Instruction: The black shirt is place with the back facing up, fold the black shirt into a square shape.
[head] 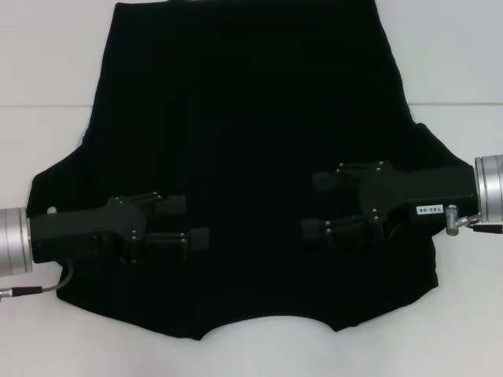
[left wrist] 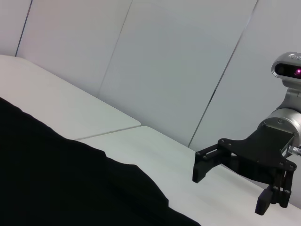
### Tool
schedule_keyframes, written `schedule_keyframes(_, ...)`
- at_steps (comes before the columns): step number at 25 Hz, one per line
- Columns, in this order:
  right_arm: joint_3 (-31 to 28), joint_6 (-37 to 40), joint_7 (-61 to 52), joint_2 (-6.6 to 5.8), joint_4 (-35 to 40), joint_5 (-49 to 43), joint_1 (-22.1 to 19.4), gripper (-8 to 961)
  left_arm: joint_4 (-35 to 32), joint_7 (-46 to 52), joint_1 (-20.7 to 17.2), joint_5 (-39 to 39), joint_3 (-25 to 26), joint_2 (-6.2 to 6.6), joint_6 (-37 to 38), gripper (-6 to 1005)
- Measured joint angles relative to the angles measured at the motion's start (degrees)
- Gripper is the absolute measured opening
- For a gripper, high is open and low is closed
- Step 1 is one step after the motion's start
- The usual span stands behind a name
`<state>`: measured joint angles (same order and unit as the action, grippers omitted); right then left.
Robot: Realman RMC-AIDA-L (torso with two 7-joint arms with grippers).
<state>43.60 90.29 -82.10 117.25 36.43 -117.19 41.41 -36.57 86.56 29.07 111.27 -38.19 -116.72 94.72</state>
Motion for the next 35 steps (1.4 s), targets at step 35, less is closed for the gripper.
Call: schedule_keyframes(35, -0.49, -0.45, -0.24, 1.38, 0.05, 0.3, 1.44, 915, -1.17, 7.69, 0.31, 2.51, 3.79, 0.95, -10.65, 933)
